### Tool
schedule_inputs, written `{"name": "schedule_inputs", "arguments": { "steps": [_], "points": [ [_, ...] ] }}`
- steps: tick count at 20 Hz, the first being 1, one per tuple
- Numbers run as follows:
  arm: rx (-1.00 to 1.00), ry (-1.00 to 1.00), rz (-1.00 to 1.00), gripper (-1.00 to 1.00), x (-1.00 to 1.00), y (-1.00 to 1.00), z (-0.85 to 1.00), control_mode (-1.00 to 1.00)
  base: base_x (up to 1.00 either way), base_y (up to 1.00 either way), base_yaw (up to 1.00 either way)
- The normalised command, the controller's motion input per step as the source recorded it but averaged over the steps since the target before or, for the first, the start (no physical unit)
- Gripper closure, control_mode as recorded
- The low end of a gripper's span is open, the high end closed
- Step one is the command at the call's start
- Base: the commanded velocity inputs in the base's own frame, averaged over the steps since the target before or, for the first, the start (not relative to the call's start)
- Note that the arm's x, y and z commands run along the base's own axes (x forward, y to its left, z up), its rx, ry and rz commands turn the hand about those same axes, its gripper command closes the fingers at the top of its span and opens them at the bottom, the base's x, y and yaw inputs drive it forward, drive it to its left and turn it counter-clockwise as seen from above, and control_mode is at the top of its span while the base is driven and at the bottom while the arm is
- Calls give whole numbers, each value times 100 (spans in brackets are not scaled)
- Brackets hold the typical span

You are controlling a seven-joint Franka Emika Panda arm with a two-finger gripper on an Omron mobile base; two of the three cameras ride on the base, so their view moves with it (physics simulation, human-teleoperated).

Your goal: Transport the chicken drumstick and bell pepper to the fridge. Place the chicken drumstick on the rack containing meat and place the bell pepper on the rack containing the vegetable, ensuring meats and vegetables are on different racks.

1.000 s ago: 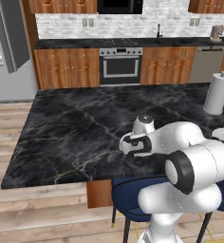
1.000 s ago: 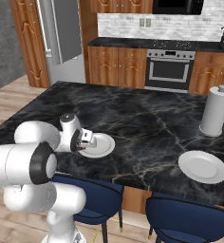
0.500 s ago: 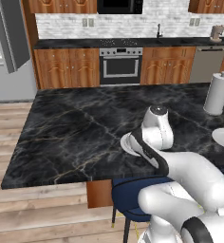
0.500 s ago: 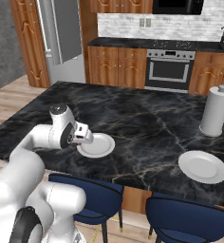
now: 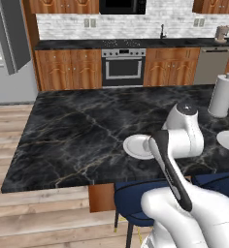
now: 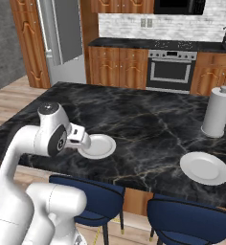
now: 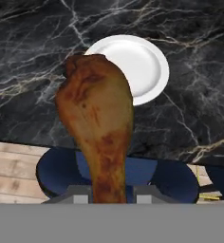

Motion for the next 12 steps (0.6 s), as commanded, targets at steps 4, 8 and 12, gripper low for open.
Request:
{"name": "schedule_inputs", "arguments": {
  "steps": [4,8,12],
  "points": [
    [0,-1,0,100,-70,0,58,-100,0,0,0],
    [0,-2,0,100,-59,0,81,-100,0,0,0],
    [0,-1,0,100,-56,0,83,-100,0,0,0]
  ]
}}
